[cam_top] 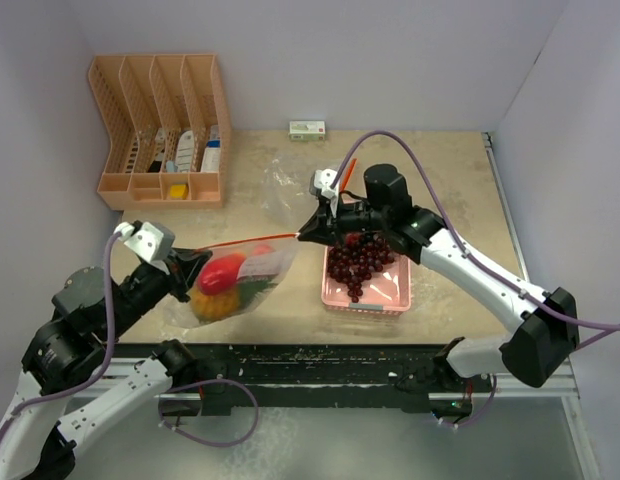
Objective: Place the food in the zip-top bag and seal the zipper
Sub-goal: Zip the zipper food storage bag at the center of the board, then place the zipper food storage bag at the center of the board.
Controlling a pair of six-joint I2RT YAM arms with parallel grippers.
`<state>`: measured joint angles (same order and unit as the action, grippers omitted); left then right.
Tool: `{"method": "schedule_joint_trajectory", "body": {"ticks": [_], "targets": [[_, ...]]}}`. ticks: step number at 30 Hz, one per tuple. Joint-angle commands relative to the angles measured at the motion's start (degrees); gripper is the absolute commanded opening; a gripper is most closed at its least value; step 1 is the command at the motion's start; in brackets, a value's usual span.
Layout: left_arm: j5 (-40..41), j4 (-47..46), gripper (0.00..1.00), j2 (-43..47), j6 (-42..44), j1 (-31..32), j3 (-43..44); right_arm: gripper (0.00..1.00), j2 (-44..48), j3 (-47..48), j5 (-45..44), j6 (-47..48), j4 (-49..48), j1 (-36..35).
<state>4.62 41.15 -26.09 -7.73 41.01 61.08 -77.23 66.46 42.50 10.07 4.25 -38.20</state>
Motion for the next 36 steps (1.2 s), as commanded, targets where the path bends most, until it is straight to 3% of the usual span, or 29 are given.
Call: {"method": "schedule_joint_trajectory", "body": {"ticks": [1, 5, 8, 16, 21, 26, 28, 31, 32, 33, 36], "targets": [[4.8, -1.9, 0.00, 2.0, 0.9, -0.1, 3.8, 0.00, 0.0, -0.6, -5.6, 1.0, -0.3, 1.8], [5.3, -2.0, 0.00, 2.4, 0.4, -0.1, 2.6, 0.00, -0.5, 0.0, -10.3, -0.1, 0.0, 1.8], [6.4, -2.6, 0.00, 1.8, -0.3, -0.1, 1.6, 0.13, 0.4, 0.0, -15.6, -2.1, -1.1, 1.8], [16.1, -3.1, 0.00, -4.6, -4.9, -0.1, 1.3, 0.97, 4.1, 1.8, -23.8, -10.9, -4.2, 1.8], [30.8, -4.3, 0.00, -9.1, -10.0, -0.1, 2.1, 0.99, 0.8, 7.1, -31.8, -14.2, 0.5, 1.8], [43.1, -8.4, 0.02, -7.9, -13.2, -0.1, 0.0, 0.99, -5.6, 14.8, -43.8, -19.5, 5.9, 2.8], [43.8, -10.4, 0.36, -7.1, -13.2, -0.1, -1.9, 1.00, -8.7, 18.3, -46.9, -22.3, 8.0, 4.1], [42.3, -11.6, 0.66, -7.0, -12.8, -0.1, -3.7, 0.99, -14.9, 24.4, -44.6, -25.7, 11.3, 7.7], [41.2, -11.7, 0.87, -7.0, -11.8, -0.1, -3.9, 0.99, -17.0, 26.6, -43.2, -26.8, 11.9, 9.0], [39.4, -12.3, 0.99, -7.2, -10.4, -0.1, -4.0, 1.00, -19.5, 28.9, -41.5, -28.0, 12.8, 10.4], [34.5, -14.8, 0.99, -6.2, -7.2, -0.1, -4.7, 1.00, -26.3, 34.6, -37.6, -30.9, 14.1, 14.4]]}}
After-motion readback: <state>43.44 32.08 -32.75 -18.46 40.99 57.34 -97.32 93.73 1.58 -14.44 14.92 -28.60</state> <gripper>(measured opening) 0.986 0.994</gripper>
